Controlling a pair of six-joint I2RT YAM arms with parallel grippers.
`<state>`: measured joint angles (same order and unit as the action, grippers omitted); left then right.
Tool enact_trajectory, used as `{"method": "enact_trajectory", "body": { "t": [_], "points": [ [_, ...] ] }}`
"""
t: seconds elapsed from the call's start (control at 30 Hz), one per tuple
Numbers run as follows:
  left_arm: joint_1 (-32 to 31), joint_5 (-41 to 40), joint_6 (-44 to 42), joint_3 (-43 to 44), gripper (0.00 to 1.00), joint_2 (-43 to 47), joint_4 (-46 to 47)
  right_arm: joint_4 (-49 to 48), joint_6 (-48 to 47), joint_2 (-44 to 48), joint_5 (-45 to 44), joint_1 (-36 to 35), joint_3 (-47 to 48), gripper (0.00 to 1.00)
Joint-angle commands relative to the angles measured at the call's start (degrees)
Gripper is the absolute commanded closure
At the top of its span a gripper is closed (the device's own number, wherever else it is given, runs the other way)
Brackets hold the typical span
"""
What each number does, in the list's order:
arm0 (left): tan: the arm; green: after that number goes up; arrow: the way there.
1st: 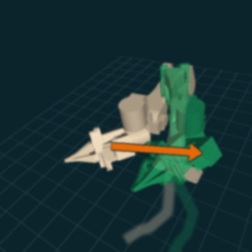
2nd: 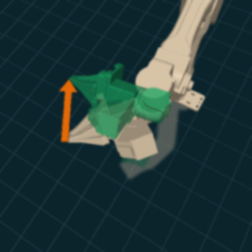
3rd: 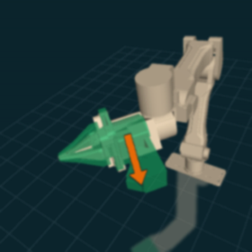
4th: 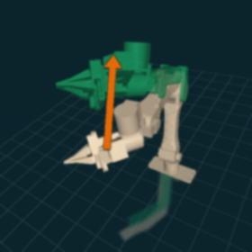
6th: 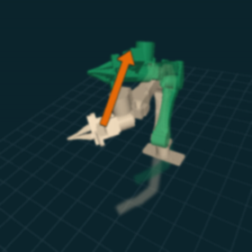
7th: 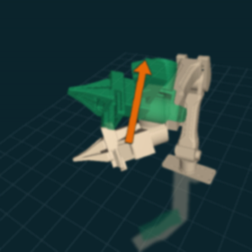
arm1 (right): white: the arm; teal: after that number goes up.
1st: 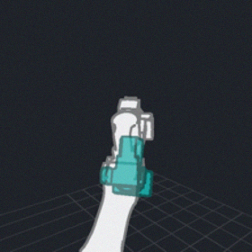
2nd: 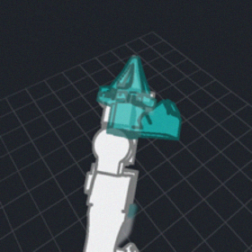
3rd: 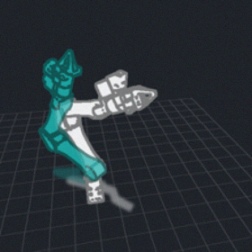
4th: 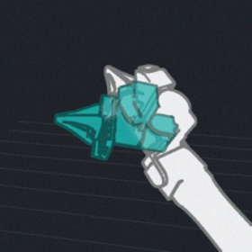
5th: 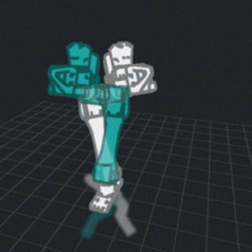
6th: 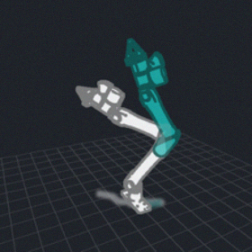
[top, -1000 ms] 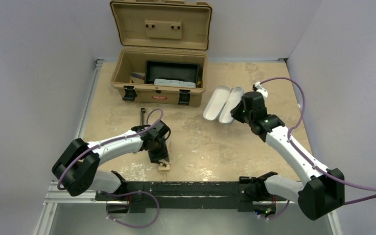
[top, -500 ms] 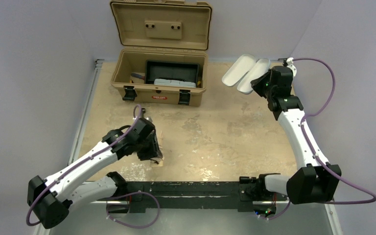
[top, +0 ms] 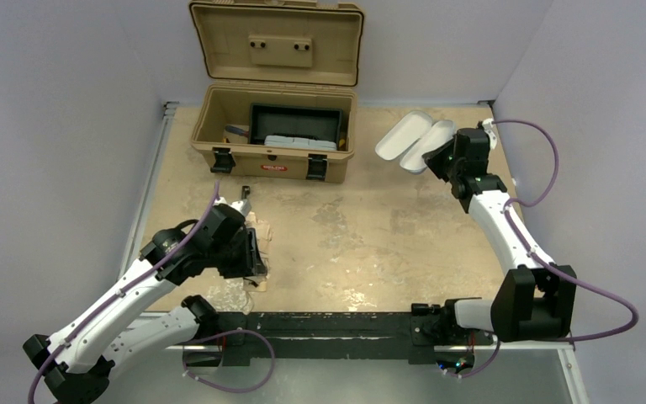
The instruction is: Open the umbrella
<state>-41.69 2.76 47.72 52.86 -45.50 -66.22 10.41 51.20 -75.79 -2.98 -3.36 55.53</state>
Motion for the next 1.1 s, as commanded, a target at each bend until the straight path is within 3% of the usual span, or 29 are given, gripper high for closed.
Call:
{"method": "enact_trajectory", "body": {
  "t": [0.0, 0.03, 0.07, 0.17, 0.2, 0.47, 0.57, 0.67, 0.8, 0.93, 1.07],
  "points": [
    [-0.08, 1.41, -3.48, 5.59, 1.00, -0.35, -0.62, -6.04, 2.73, -1.91, 1.63, 0.20, -1.08, 1.00],
    [-0.09, 1.57, -3.90, 6.04, 1.00, -0.52, -0.85, -6.19, 2.61, -2.25, 1.86, 0.24, -1.24, 1.00],
    [-0.06, 1.73, -4.17, 6.53, 1.00, -0.64, -1.13, -6.34, 2.47, -2.49, 2.23, 0.27, -1.54, 0.90],
    [-0.04, 2.09, -4.67, 7.29, 1.00, -0.56, -1.48, -6.59, 2.07, -2.63, 2.82, 0.19, -2.91, 0.16],
    [-0.07, 2.21, -4.80, 7.52, 1.00, -0.43, -1.50, -6.49, 2.00, -2.52, 2.83, 0.19, -3.41, 0.04],
    [0.03, 4.99, -5.62, 9.28, 1.00, -0.30, -0.41, -4.24, -0.31, 2.43, 8.61, 0.13, -6.93, 0.01],
    [0.03, 10.57, -6.12, 9.67, 1.00, -0.38, 3.64, -3.54, -4.42, 3.47, 16.55, -1.21, -6.04, 0.01],
    [0.03, 17.25, -6.32, 10.97, 1.00, -1.52, 8.82, -1.37, -7.95, 4.01, 22.32, -5.36, -3.32, 0.01],
    [0.08, 19.33, -7.57, 17.84, 1.00, -5.54, 9.45, -0.60, -9.64, 5.17, 27.11, -13.02, 1.20, 0.01],
    [0.12, 22.83, -8.50, 23.31, 1.00, -9.80, 10.75, -7.35, -6.31, 8.44, 35.02, -20.25, 3.11, 0.01],
    [0.12, 27.23, -7.78, 25.53, 1.00, -12.55, 13.53, -13.17, -1.92, 10.19, 37.06, -25.93, 6.20, 0.01]
  ]
}}
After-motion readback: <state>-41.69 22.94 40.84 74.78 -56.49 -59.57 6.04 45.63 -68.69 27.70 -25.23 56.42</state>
